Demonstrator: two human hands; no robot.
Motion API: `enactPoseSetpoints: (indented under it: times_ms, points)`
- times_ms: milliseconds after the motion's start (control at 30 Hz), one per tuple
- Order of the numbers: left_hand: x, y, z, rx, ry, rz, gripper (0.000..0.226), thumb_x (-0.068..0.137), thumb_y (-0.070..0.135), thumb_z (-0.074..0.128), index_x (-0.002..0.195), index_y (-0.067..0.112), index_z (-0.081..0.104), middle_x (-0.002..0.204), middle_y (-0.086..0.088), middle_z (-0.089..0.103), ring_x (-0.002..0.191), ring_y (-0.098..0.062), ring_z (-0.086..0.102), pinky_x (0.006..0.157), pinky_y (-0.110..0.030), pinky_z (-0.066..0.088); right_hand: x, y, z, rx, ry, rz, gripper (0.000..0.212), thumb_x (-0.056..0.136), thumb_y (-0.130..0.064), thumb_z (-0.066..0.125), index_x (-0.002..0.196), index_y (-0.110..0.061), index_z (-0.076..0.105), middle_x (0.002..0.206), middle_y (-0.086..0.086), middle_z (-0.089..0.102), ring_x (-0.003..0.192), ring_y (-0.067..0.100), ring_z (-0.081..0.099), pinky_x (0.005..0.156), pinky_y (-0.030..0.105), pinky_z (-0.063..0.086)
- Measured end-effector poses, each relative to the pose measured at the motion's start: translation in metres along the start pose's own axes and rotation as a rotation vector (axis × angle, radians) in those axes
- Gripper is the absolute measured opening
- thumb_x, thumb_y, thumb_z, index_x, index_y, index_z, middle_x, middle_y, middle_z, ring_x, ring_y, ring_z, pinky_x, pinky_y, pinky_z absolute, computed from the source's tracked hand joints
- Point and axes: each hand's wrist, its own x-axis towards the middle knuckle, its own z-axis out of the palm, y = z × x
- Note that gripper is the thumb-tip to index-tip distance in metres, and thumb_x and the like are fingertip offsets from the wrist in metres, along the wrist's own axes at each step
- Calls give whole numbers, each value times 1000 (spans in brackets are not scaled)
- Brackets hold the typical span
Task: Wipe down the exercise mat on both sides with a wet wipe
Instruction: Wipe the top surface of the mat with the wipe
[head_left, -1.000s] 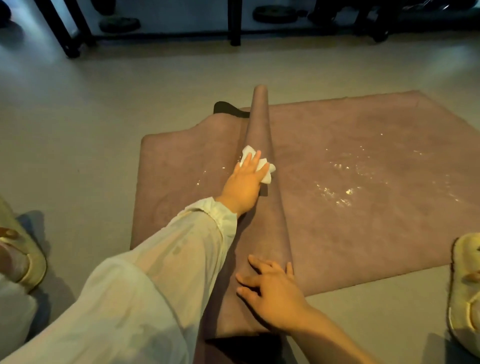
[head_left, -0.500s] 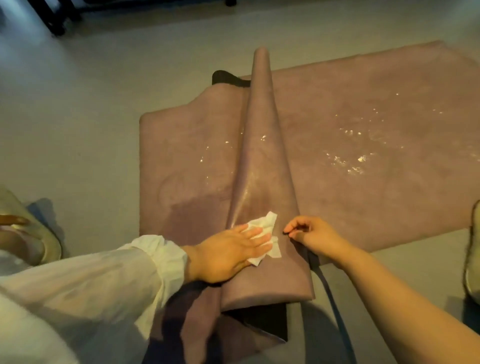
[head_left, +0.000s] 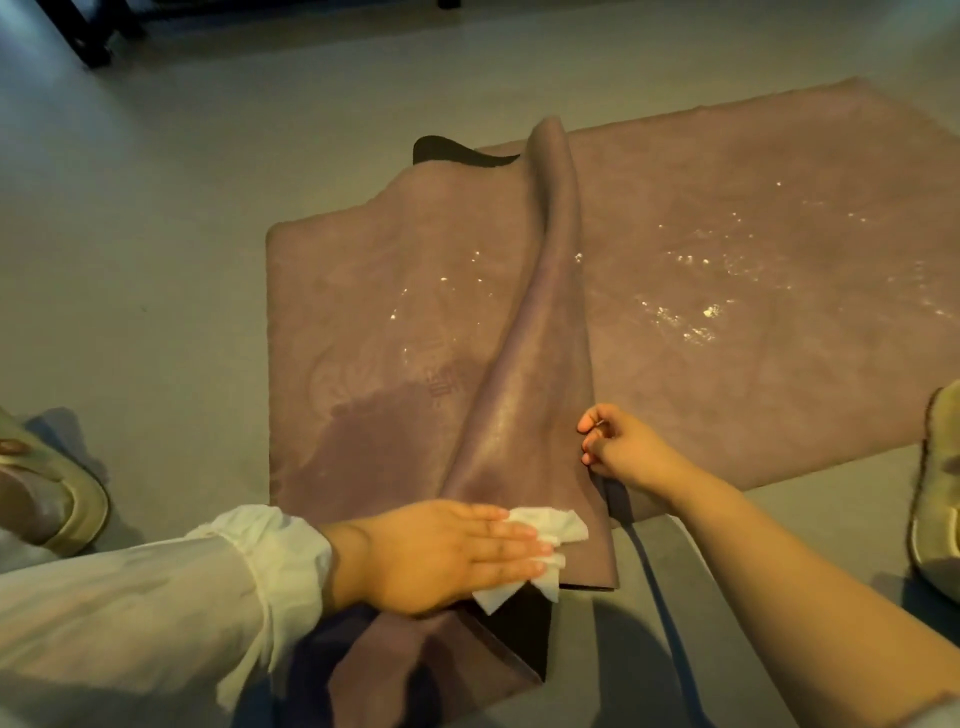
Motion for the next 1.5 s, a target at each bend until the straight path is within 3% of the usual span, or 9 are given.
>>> enactPoseSetpoints:
  times_ms: [300,400,567,667,833,1000,1167,1300,1500]
  points:
    - [53,-37,-34,96,51,-625,58,101,23,26,149,20,-6,158,2,-9,145,-11,-8,111,-35,-20,4,10,2,-370,139,-218,20,80,-10,70,94,-14,56,137,12,36,128,25,38,98,21,29]
    - [83,-38,-58,-153,222,-636,61,100,23,35,150,21,1,158,4,-2,145,-9,-1,115,-39,-3,8,0,1,-96,302,-226,2,82,3,58,84,2,59,115,21,57,110,34,54,91,29,41]
    - [122,-23,-83,-588,391,-513,63,98,37,42,150,21,12,157,7,15,139,-11,21,115,-44,14,-5,3,-43,801,309,59,41,101,-39,33,85,-14,61,73,3,68,54,9,66,58,27,50]
    - [131,-32,-77,-547,270,-516,50,101,36,33,148,21,25,157,6,12,144,-12,12,116,-47,13,-12,21,-67,891,367,116,58,96,-59,25,105,-13,60,106,15,67,89,19,69,82,34,54]
    - [144,-36,-59,-458,247,-647,41,103,34,27,134,20,50,141,-9,40,130,-27,35,104,-35,33,-9,15,-69,458,470,-40,48,98,-47,36,102,-6,62,80,-1,61,68,12,60,57,20,47]
    - [134,-37,-46,-589,342,-717,48,94,45,48,131,15,50,122,-9,51,113,-25,48,98,-37,39,-1,22,-55,-129,419,-49,55,89,-19,62,141,-20,43,139,9,49,124,29,47,94,30,38]
    - [36,-69,-11,-215,486,-1388,62,92,43,51,144,15,31,144,-11,36,130,-31,36,105,-41,31,1,27,-47,-265,379,6,64,95,-30,51,149,-36,16,150,9,34,130,35,39,98,40,36]
    - [-43,-71,17,-543,513,-1985,73,94,34,53,148,8,13,149,-25,20,136,-40,22,110,-50,21,-2,23,-41,-400,350,13,75,92,-44,51,148,-41,3,146,13,35,127,37,41,94,46,40]
    - [-80,-73,28,-669,582,-2051,43,90,17,59,123,-8,45,126,-29,50,119,-43,47,98,-42,38,-8,9,-35,-476,377,-18,82,88,-43,59,149,-40,5,146,14,38,124,39,45,90,43,41]
